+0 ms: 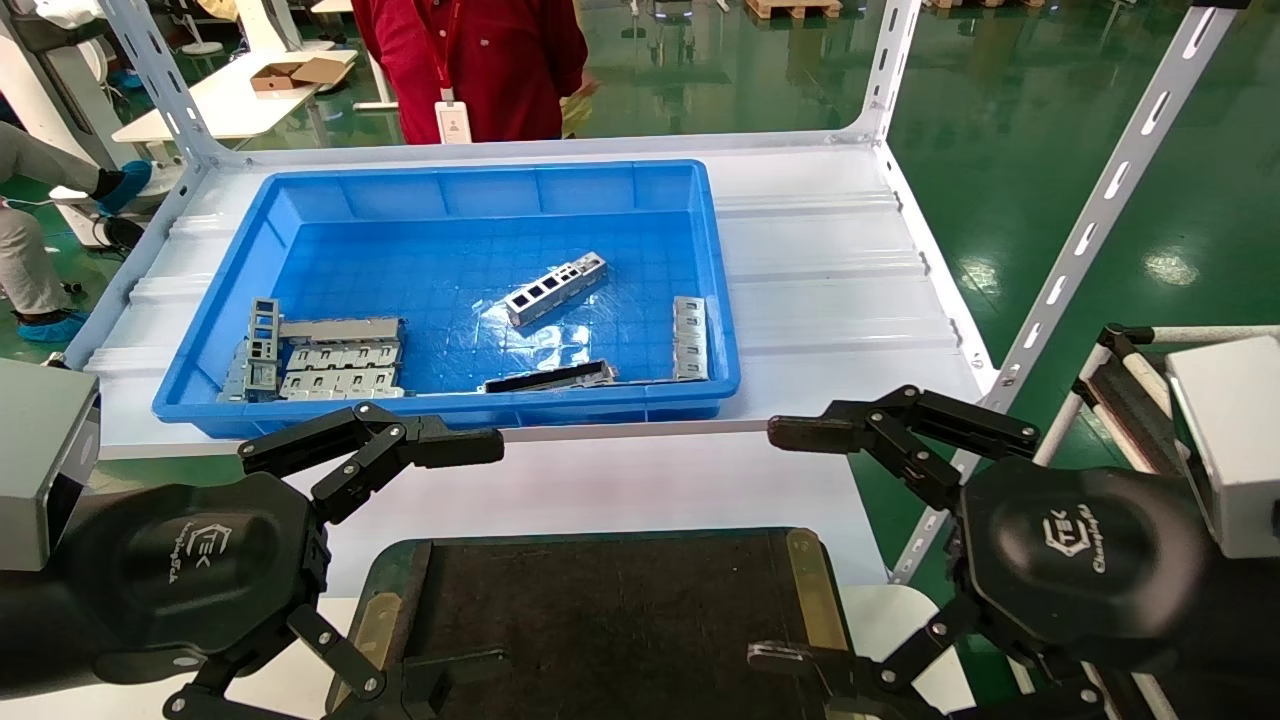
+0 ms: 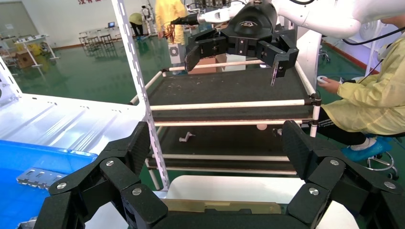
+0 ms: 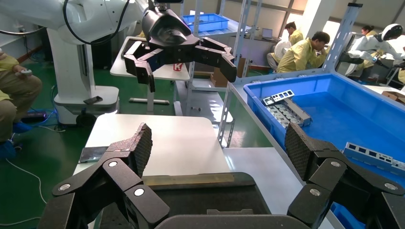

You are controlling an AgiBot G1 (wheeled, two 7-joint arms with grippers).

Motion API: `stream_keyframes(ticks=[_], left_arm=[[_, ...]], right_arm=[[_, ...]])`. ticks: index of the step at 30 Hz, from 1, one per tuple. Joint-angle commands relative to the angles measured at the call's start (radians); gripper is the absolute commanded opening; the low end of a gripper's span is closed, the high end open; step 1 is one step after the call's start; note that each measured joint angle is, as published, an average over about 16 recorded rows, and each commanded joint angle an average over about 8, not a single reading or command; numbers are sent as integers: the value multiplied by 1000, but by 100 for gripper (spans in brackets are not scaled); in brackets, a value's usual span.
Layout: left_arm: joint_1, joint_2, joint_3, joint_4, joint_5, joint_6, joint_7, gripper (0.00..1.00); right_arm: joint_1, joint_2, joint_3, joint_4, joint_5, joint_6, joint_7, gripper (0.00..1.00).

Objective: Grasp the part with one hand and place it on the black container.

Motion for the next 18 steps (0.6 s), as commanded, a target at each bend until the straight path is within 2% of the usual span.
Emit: stream_keyframes(ticks=[1,18], left_arm=[[0,0,0,0,0,0,0,100],[0,0,0,0,0,0,0,100]], right_arm=[[0,0,0,0,0,0,0,100],[0,0,0,0,0,0,0,100]])
